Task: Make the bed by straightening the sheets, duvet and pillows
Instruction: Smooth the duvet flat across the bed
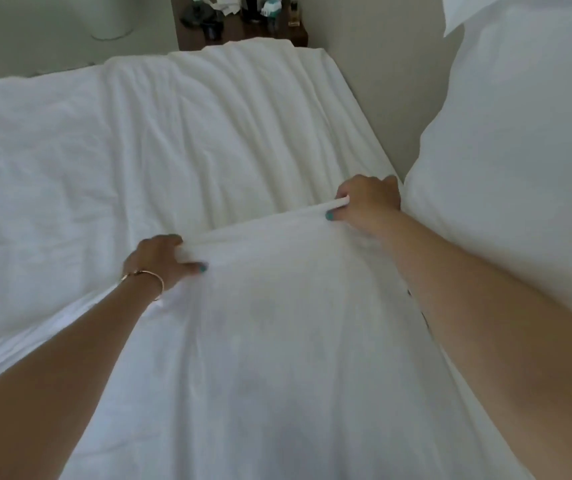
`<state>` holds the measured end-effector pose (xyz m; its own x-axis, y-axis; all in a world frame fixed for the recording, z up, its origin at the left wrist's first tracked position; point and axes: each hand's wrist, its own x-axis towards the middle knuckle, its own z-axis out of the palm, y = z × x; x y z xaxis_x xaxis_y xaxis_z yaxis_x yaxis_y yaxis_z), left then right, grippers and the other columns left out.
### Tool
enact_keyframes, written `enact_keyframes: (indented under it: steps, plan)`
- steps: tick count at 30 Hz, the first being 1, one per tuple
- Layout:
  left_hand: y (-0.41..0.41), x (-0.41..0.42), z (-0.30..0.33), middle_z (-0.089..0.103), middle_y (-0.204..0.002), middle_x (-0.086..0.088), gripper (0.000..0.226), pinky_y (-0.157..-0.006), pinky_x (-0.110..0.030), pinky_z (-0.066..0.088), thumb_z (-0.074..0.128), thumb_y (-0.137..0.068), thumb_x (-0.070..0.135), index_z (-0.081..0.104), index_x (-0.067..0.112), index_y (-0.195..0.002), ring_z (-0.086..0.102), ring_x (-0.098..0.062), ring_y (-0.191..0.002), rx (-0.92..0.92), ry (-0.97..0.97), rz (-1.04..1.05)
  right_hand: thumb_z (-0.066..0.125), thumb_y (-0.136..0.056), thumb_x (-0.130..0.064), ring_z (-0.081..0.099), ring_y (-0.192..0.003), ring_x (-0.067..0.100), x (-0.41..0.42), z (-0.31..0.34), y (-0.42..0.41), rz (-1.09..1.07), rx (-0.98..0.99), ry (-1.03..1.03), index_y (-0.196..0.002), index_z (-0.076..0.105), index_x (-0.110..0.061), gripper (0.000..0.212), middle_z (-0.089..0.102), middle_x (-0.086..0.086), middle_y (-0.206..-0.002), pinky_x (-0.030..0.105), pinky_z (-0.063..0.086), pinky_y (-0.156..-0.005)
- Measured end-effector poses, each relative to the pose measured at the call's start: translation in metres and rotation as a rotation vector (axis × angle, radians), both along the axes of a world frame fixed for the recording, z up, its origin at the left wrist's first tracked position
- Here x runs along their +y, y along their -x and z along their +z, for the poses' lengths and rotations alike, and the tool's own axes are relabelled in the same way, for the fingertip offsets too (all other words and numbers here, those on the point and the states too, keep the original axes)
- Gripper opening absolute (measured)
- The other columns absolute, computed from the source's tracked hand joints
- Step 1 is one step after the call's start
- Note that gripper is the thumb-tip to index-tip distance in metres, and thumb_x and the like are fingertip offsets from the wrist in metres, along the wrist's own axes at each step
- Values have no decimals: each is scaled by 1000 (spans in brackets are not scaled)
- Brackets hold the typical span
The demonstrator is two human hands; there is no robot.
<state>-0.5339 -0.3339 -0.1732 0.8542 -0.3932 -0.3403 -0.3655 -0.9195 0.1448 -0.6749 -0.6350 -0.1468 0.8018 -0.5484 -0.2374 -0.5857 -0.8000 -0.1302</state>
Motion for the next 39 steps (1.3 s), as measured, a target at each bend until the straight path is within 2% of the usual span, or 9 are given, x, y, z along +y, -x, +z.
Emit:
enact_keyframes:
  steps: [6,10,13,16,19,26,31,34,39]
  plan:
    - [0,-7,-21,43,-125,-19,45,-107,-54,24,69,-86,26,53,10,-125,36,-39,-121,-419,51,116,61,-91,-28,51,-98,27,29,-45,-2,98,-38,258,-103,70,-22,16,55,4,-107,37,28,-85]
    - [71,-24,-73,-12,-159,8,73,-105,-71,-2,20,-80,82,-10,59,-142,-15,-30,-146,43,-35,60,89,-49,-14,50,-39,20,61,-97,12,35,-35,72,-63,63,-18,30,59,4,-74,21,24,-43]
    - [79,-28,-103,-37,-152,10,78,-103,-76,-4,-10,-58,88,-39,61,-125,-31,-29,-141,122,-183,107,76,-79,-30,61,-65,26,43,-100,9,-78,-14,-28,-101,61,-19,29,52,9,-117,29,34,-52]
    - [77,-29,-105,-41,-149,9,77,-102,-77,-4,-13,-57,88,-42,59,-123,-33,-30,-140,103,-203,98,58,-85,-62,52,-117,30,5,-79,9,-274,260,-177,-140,36,-18,74,35,10,-141,36,45,-87]
    - [74,-29,-102,-43,-148,10,77,-101,-78,-3,-13,-57,89,-42,59,-122,-34,-31,-139,129,-191,84,57,-93,-43,43,-129,29,-14,-65,13,-210,514,-158,-139,41,-9,59,39,13,-142,35,39,-103]
    - [65,-19,-96,-37,-151,12,75,-102,-76,-2,4,-71,90,-32,61,-130,-30,-29,-142,183,-140,40,49,-95,-5,59,-91,34,-6,-60,12,-365,-171,32,-108,57,-3,16,51,15,-115,33,36,-65]
    - [88,33,-70,-5,-161,1,62,-107,-72,0,12,-93,62,-13,46,-146,-10,-24,-148,-145,4,-15,54,-93,-14,30,-137,35,41,-72,11,-443,28,-160,-148,23,-11,64,1,15,-157,45,28,-114]
    - [122,81,-57,20,-158,-5,66,-103,-75,4,23,-86,63,23,41,-148,6,-33,-147,-208,6,15,35,-101,-42,4,-149,25,96,-46,8,-144,-99,-134,-154,11,-29,59,-10,-3,-162,54,0,-117]
    - [167,153,-70,-26,-157,4,70,-114,-60,-1,-11,-73,74,-34,51,-135,-22,-24,-145,74,-141,129,17,-93,-69,-9,-150,16,183,-41,39,490,461,-324,-148,9,-54,57,-4,-19,-161,57,-8,-116]
